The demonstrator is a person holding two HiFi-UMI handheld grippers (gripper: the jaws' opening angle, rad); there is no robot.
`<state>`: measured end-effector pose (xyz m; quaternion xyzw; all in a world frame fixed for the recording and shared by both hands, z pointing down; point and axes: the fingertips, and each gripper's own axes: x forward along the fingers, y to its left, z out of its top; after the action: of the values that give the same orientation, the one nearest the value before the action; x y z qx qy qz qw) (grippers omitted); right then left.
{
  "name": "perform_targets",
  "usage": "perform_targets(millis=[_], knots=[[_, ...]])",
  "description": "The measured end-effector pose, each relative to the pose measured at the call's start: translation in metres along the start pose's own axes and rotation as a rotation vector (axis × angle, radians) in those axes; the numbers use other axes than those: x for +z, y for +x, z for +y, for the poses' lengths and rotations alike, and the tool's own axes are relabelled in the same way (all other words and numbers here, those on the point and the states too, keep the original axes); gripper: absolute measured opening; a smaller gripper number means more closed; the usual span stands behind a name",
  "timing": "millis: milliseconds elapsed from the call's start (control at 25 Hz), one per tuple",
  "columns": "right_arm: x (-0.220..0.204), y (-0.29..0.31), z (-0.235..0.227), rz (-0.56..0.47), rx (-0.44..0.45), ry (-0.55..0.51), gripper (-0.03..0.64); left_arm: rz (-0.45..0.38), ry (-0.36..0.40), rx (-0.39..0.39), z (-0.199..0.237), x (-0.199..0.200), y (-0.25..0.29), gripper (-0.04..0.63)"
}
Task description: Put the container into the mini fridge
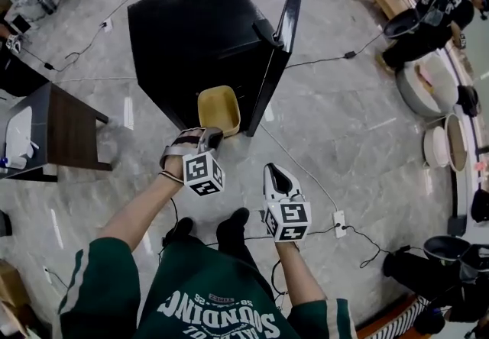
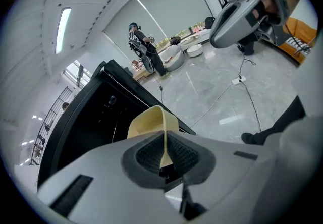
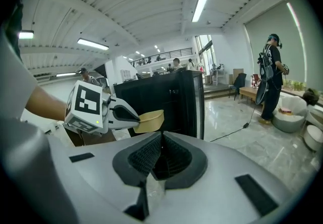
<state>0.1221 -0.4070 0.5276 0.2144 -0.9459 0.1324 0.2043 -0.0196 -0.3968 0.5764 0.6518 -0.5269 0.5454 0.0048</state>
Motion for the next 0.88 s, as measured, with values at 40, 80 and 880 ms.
perform_targets(millis=[40,80,880], knots=[[0.001,0.000,-0.002,-0.008,0.011,0.002,0.035,0.006,-0.005,0.005,0.000,0.000,0.002,0.025],[0.003,0.000,-0.003,-0.017,0.021,-0.002,0.035,0.010,-0.009,0.012,0.000,0.000,0.003,0.025],[0.002,0.052,-0.004,-0.073,0.046,-0.061,0.035,0.036,-0.054,0.083,0.023,-0.035,0.047,0.025]])
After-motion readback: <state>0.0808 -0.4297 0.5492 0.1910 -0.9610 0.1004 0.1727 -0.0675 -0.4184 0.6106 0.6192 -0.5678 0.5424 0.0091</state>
